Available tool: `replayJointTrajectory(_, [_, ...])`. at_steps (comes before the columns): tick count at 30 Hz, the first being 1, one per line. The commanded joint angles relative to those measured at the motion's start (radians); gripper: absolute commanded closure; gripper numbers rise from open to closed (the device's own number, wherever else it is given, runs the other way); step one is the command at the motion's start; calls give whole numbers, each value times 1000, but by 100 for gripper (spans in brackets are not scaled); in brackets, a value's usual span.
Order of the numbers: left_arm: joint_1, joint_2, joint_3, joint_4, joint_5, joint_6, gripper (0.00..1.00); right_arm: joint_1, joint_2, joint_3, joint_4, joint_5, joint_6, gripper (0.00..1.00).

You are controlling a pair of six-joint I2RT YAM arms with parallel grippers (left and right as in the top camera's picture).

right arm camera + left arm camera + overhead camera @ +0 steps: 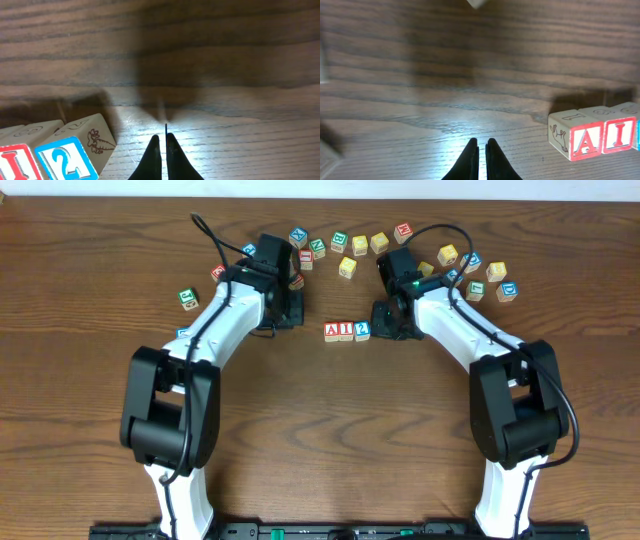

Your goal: Spell out AI2

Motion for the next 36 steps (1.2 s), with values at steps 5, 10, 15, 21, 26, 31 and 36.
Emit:
replayJointTrajectory(5, [1,32,-5,10,16,-13,92,6,7,2,11,-47,7,99])
replayJointTrajectory(10, [-13,35,-5,15,18,-13,92,26,19,2,20,-49,7,99])
replayJointTrajectory(15, [-30,61,-5,34,18,-13,92,31,35,2,26,-58,7,99])
replayJointTrajectory(21, [-42,83,-5,50,19,-13,92,34,35,2,27,-60,-1,99])
replayJointTrajectory(26, [-53,83,-5,56,19,-13,92,37,35,2,37,-64,-1,99])
replayJointTrajectory(31, [-74,83,-5,72,18,-12,92,48,35,2,45,-64,-8,99])
replayJointTrajectory(36, [-87,83,-5,78,19,-8,92,54,35,2,48,-64,-13,99])
